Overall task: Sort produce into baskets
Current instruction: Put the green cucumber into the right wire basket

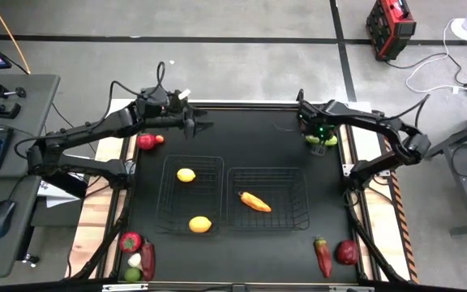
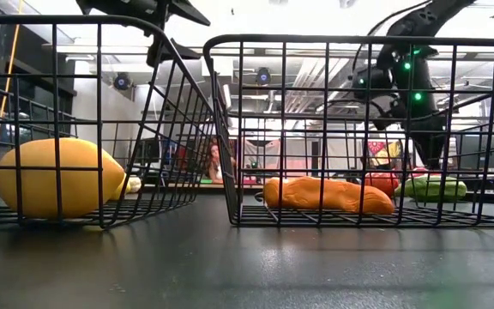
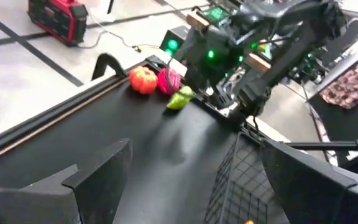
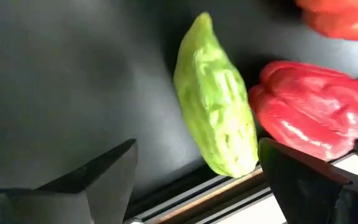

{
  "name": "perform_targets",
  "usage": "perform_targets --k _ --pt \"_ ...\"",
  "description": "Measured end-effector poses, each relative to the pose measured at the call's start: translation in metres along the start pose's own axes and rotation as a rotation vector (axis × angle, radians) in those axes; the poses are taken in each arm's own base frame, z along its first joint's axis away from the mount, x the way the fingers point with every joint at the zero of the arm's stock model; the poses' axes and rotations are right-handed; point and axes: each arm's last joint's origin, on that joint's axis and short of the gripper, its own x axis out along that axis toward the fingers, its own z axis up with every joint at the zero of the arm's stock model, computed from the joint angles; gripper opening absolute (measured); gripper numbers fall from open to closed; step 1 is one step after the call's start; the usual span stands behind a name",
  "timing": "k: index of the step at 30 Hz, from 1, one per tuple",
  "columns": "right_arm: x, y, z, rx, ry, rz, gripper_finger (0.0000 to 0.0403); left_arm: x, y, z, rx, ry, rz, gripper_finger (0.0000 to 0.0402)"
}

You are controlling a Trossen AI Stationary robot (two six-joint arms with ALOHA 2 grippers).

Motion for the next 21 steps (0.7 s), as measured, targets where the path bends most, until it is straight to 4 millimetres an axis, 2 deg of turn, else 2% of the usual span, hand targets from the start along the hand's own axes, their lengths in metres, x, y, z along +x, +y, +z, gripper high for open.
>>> perform_targets --k 5,12,18,21 --pt "0.013 0.003 -0.001 -0.017 -0.002 -0.044 0.0323 0.000 0.001 0.002 -0.008 -0.037 0.036 0.0344" --pt "0.015 0.000 0.002 -0.067 -0.019 -0.134 0.0323 0.002 -0.002 0.008 -0.024 -0.101 0.007 0.0344" --pt "0.016 -0.002 0.005 -0.085 -0.039 -0.144 0.0323 0.004 -0.002 0.010 -0.037 -0.121 -0.003 0.0344" --pt "0.022 -0.001 0.008 -0.093 -0.009 -0.133 0.0323 0.004 -0.002 0.011 -0.046 -0.131 -0.009 0.0344"
